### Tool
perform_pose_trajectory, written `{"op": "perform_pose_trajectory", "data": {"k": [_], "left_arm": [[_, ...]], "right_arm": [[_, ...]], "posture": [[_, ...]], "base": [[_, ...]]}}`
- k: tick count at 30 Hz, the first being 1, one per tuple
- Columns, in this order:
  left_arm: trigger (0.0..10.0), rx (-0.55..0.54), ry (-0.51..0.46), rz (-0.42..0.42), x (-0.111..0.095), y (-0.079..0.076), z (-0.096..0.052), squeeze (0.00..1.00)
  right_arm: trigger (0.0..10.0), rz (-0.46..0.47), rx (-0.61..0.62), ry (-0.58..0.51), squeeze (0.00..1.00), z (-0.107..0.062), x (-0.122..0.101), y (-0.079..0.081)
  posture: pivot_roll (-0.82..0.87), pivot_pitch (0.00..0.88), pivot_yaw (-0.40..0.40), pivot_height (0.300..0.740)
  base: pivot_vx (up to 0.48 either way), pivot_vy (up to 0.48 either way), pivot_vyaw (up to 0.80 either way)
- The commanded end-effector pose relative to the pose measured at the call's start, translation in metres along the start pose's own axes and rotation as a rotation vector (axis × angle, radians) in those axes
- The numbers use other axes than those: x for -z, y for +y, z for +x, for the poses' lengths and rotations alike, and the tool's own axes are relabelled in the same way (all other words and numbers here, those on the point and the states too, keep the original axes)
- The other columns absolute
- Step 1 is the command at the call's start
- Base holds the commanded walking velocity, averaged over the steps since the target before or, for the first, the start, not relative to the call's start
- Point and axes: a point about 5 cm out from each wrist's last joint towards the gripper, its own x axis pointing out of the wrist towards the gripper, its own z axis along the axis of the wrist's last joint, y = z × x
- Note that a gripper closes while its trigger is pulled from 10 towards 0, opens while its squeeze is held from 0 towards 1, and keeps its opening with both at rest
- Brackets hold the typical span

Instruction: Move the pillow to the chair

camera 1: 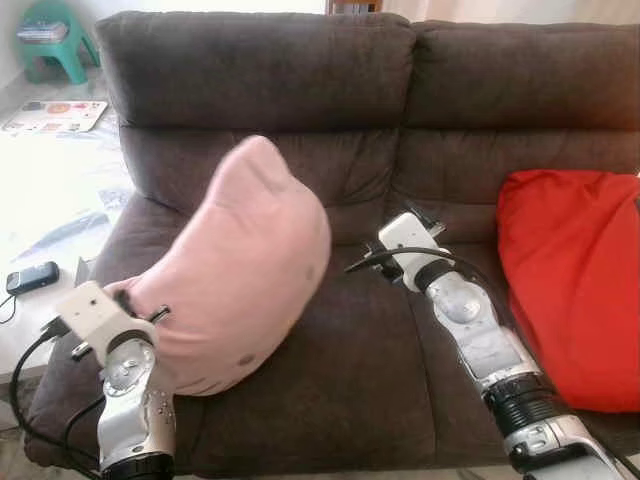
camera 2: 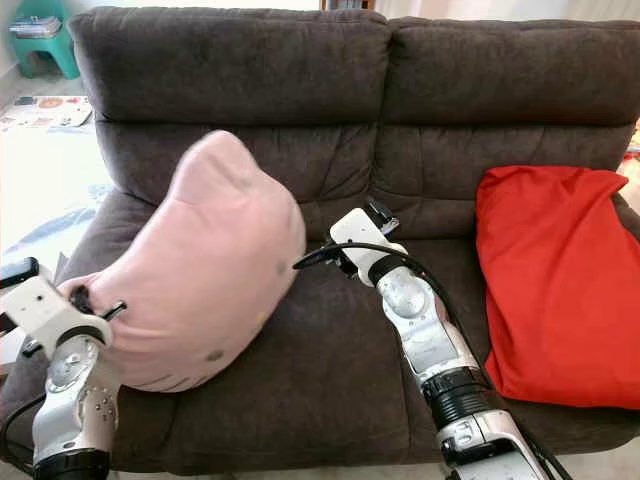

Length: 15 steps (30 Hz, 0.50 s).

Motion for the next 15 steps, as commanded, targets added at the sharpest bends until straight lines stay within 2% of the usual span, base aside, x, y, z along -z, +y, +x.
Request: {"op": "perform_pose_trajectory", "data": {"k": [1,3,6,7,9,10,11,13,15], "left_arm": [[10.0,-0.059,-0.141,-0.050,-0.027,0.009,0.002,0.00],[10.0,-0.019,-0.093,-0.031,-0.019,0.003,0.004,0.00],[10.0,0.128,0.002,-0.035,-0.006,-0.015,0.003,0.00],[10.0,0.287,0.021,0.028,-0.002,-0.033,-0.002,0.00],[10.0,0.513,0.069,0.134,0.008,-0.055,-0.012,0.00],[10.0,0.513,0.069,0.134,0.008,-0.055,-0.012,0.00],[10.0,0.547,0.061,0.172,0.010,-0.059,-0.015,0.00],[10.0,0.602,0.101,0.182,0.015,-0.064,-0.019,0.00],[10.0,0.584,0.104,0.183,0.016,-0.064,-0.018,0.00]], "right_arm": [[10.0,0.017,0.001,-0.005,0.00,-0.001,-0.002,0.002],[10.0,0.020,0.001,-0.004,0.00,-0.002,-0.002,0.003],[10.0,0.024,-0.004,-0.008,0.00,-0.002,-0.004,0.005],[10.0,0.027,-0.002,-0.013,0.00,-0.002,-0.005,0.005],[10.0,0.030,0.002,-0.015,0.00,-0.002,-0.006,0.004],[10.0,0.030,0.002,-0.015,0.00,-0.002,-0.006,0.004],[10.0,0.032,0.002,-0.015,0.00,-0.002,-0.006,0.004],[10.0,0.033,-0.001,-0.017,0.00,-0.003,-0.007,0.006],[10.0,0.039,-0.003,-0.018,0.00,-0.003,-0.007,0.008]], "posture": [[0.04,0.072,-0.026,0.740],[0.05,0.072,-0.028,0.740],[0.04,0.072,-0.029,0.740],[0.04,0.073,-0.030,0.740],[0.04,0.073,-0.030,0.740],[0.04,0.073,-0.030,0.740],[0.04,0.072,-0.030,0.740],[0.04,0.074,-0.029,0.740],[0.04,0.074,-0.029,0.740]], "base": [[0.000,0.000,0.00],[0.000,0.000,0.00],[0.000,0.000,0.00],[0.000,0.000,0.00],[0.000,0.000,0.00],[0.000,0.000,0.00],[0.000,0.000,0.00],[0.000,0.000,0.00],[0.000,0.000,0.00]]}}
